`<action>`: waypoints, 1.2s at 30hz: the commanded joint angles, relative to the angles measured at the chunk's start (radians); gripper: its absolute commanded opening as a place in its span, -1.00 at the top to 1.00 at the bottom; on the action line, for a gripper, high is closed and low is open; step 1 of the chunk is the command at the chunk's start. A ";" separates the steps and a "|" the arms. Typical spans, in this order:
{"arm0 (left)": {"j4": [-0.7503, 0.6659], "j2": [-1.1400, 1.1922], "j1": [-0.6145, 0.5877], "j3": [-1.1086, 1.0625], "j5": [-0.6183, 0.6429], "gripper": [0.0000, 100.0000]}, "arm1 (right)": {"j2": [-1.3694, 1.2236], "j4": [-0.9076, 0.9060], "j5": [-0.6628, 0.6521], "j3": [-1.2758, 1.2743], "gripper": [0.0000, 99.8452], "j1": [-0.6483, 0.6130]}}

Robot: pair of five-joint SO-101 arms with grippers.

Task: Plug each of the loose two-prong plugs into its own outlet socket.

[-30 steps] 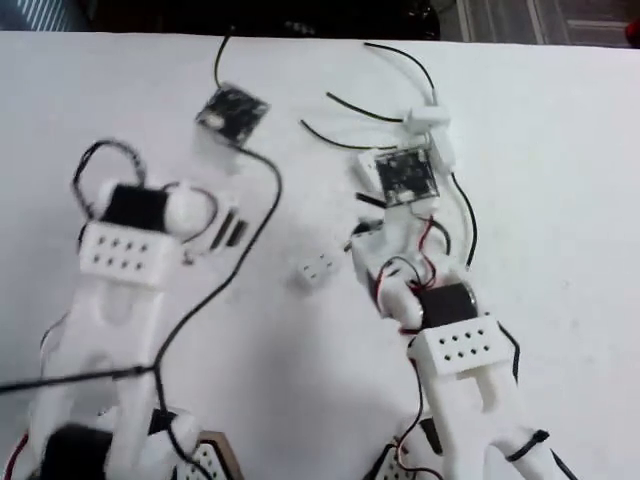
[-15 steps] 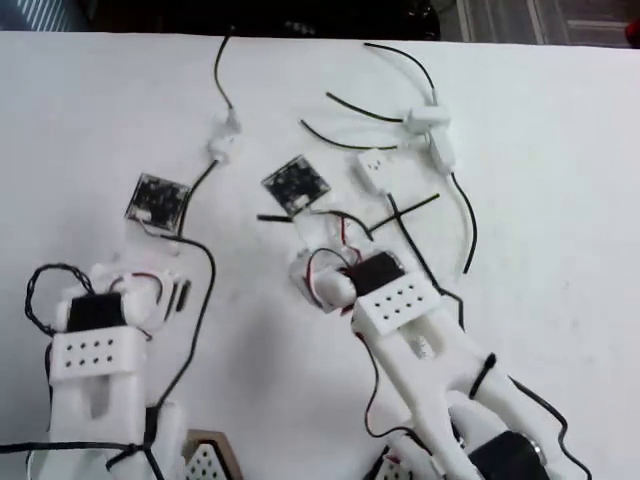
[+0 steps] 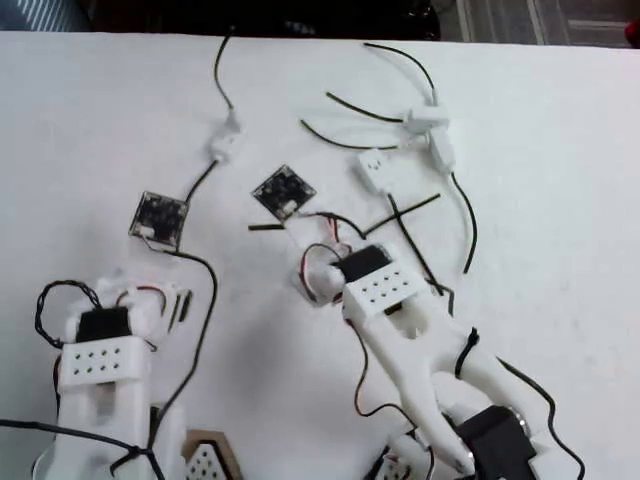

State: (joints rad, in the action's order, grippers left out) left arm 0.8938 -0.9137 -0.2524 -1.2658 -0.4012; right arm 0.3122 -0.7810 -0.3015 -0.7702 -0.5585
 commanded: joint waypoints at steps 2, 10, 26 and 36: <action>-0.017 -0.018 -0.008 0.000 -0.009 0.61 | -0.001 0.012 -0.008 0.034 0.97 0.022; -0.018 -0.015 -0.008 -0.002 -0.009 0.61 | -0.012 0.007 -0.006 0.017 0.97 0.016; -0.020 -0.013 -0.005 -0.002 -0.009 0.61 | -0.056 -0.071 -0.003 0.055 0.97 0.016; -0.020 -0.013 -0.007 -0.002 -0.011 0.61 | -0.234 -0.028 -0.009 0.066 0.97 0.016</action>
State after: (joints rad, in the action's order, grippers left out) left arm 0.8876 -0.9137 -0.2524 -1.2658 -0.4012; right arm 0.1174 -0.8178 -0.3015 -0.7104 -0.5508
